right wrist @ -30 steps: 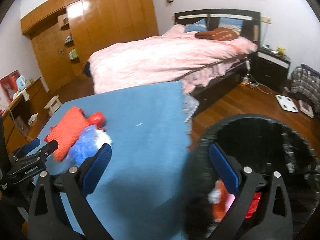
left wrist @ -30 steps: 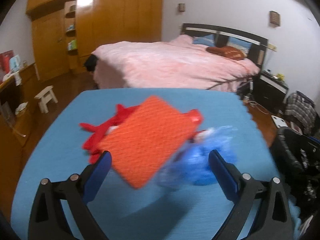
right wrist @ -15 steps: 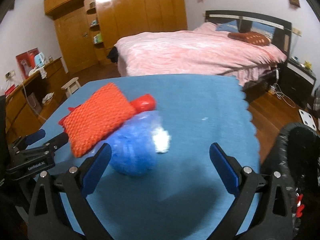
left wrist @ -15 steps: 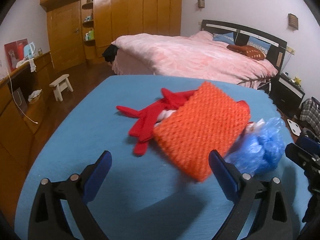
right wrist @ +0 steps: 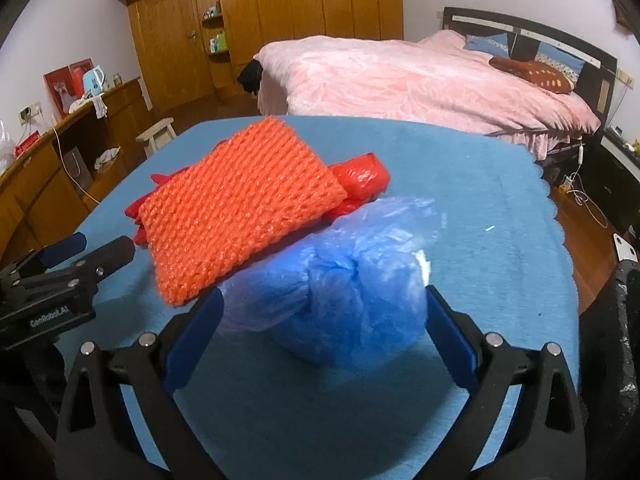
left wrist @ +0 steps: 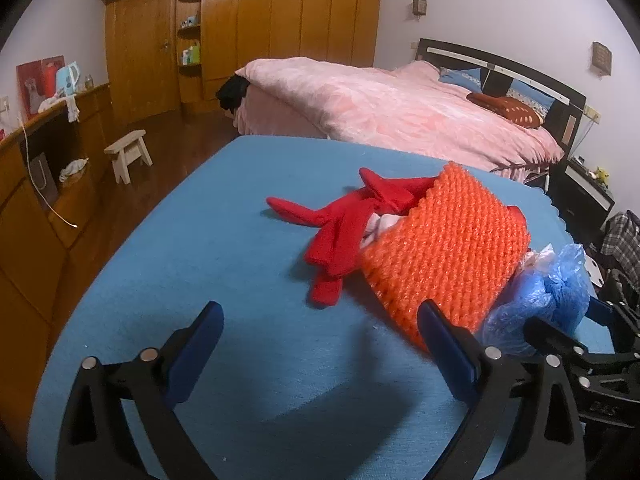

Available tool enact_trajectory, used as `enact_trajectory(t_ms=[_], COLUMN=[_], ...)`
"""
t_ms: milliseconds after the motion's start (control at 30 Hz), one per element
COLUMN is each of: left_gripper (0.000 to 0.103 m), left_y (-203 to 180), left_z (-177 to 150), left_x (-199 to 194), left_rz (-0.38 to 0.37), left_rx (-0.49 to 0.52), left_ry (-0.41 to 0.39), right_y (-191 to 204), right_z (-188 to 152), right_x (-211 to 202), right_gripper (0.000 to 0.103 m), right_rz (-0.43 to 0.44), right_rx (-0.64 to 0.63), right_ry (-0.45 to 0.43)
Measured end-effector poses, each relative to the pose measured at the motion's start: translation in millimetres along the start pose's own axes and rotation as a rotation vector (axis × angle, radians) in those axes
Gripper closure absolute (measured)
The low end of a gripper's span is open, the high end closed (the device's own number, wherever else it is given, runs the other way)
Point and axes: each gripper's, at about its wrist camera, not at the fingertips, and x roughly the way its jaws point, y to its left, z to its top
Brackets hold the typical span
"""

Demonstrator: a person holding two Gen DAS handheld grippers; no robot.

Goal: Collect trash
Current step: 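Grasp the blue plastic bag with the right tool, then grasp the orange mesh scrubber with the left tool and lift it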

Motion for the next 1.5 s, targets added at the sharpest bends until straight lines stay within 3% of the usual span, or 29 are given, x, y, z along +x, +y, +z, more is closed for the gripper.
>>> enact_trajectory(t_ms=[67, 267, 467, 767, 967, 1100, 1200, 1233, 1500], left_gripper=[0.008, 0.008, 0.008, 0.010, 0.025, 0.050, 0.082, 0.088, 0.094], left_y=[-0.4, -1.2, -8.8, -38.3, -62.9, -73.9, -80.4, -81.4, -96.1], left_z=[-0.1, -1.0, -1.7, -2.7, -0.9, -1.2, -3.3, -4.5, -19.0], left_x=[1.3, 2.1, 0.2, -7.8, 5.7, 11.8, 13.6, 12.6, -1.1], left_rz=[-0.003, 0.001, 0.004, -0.060, -0.127, -0.161, -0.179, -0.183, -0.245], left_rx=[0.001, 0.005, 0.030, 0.053, 0.080, 0.091, 0.101, 0.102, 0.125], left_ry=[0.003, 0.007, -0.001, -0.026, 0.013, 0.034, 0.045, 0.043, 0.073], right_y=[0.9, -2.2, -12.5, -17.6, -49.2, -65.0, -70.3, -71.6, -79.2], right_z=[-0.2, -3.7, -4.9, -13.2, -17.9, -20.3, -23.3, -24.0, -24.4], right_x=[5.5, 11.2, 6.9, -30.4, -40.6, -39.1, -36.5, -35.6, -35.3], right_gripper=[0.024, 0.033, 0.063, 0.070, 0.070, 0.070, 0.070, 0.070, 0.070], right_rz=[-0.003, 0.004, 0.082, 0.106, 0.053, 0.019, 0.004, 0.001, -0.020], right_rx=[0.003, 0.027, 0.062, 0.003, 0.079, 0.107, 0.125, 0.133, 0.162], right_ry=[0.027, 0.056, 0.049, -0.026, -0.032, -0.027, -0.020, -0.017, -0.018])
